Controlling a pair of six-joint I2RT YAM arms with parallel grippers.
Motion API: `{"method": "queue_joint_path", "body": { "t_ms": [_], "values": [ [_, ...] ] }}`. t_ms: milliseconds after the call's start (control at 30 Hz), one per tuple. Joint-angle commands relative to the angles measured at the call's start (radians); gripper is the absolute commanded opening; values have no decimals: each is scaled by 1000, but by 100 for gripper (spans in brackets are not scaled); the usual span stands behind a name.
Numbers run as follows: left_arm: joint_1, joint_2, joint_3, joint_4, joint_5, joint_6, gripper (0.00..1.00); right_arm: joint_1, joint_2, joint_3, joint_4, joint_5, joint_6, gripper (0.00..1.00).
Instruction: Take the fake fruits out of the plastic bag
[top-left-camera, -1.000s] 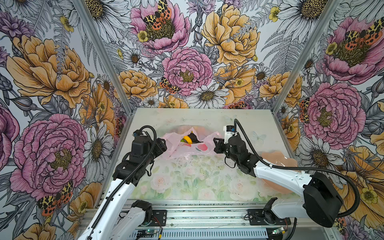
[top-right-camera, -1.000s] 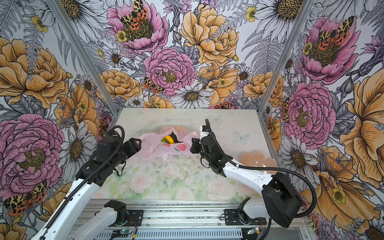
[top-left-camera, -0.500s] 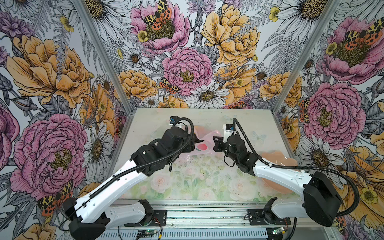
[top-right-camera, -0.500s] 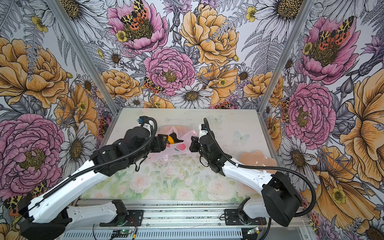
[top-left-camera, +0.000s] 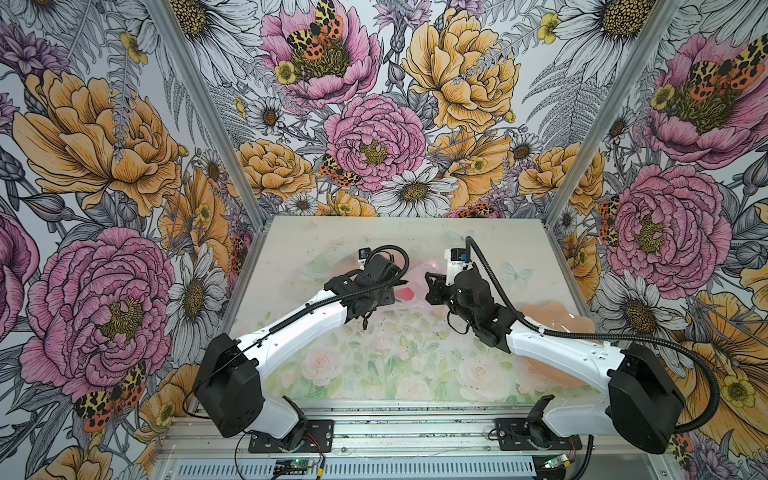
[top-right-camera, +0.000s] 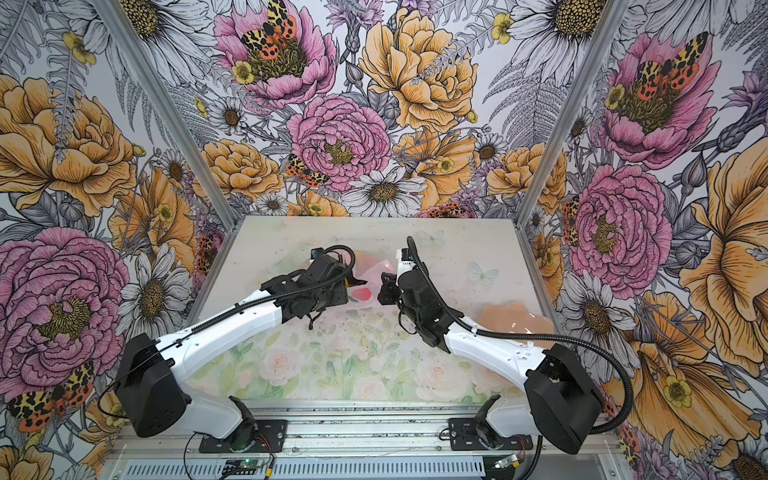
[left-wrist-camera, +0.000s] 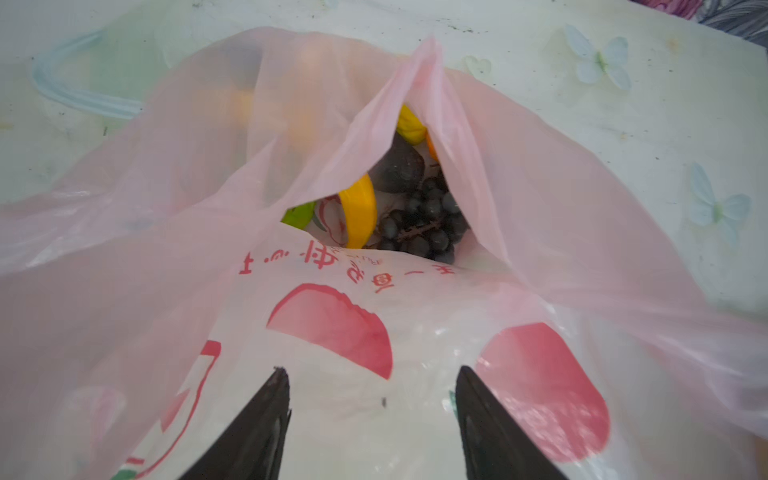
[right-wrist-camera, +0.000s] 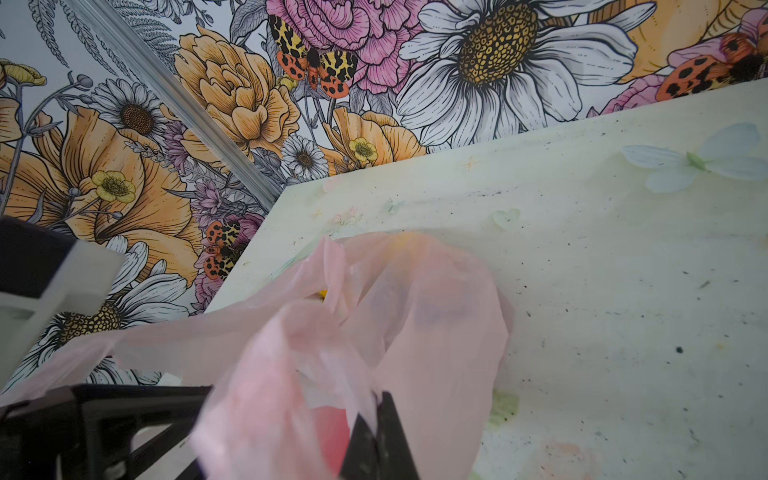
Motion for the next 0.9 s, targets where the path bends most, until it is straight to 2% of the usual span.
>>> {"method": "queue_joint_path", "body": {
  "t_ms": [0, 300, 700, 767, 867],
  "values": [
    [74, 21, -14, 46, -67, 4, 64, 10, -47, -21, 6, 12, -12, 0],
    [161, 116, 27, 62, -119, 42, 72, 16, -59, -57, 7, -4, -19, 0],
    [173, 275, 93, 21, -186, 99, 87, 18, -74, -70, 11, 13, -26, 0],
    [179, 292, 104, 7, -202, 99, 86, 18, -77, -70, 1, 28, -33, 0],
    [195, 281, 97, 8, -216, 89, 77, 16, -81, -69, -19, 53, -42, 0]
  ]
}}
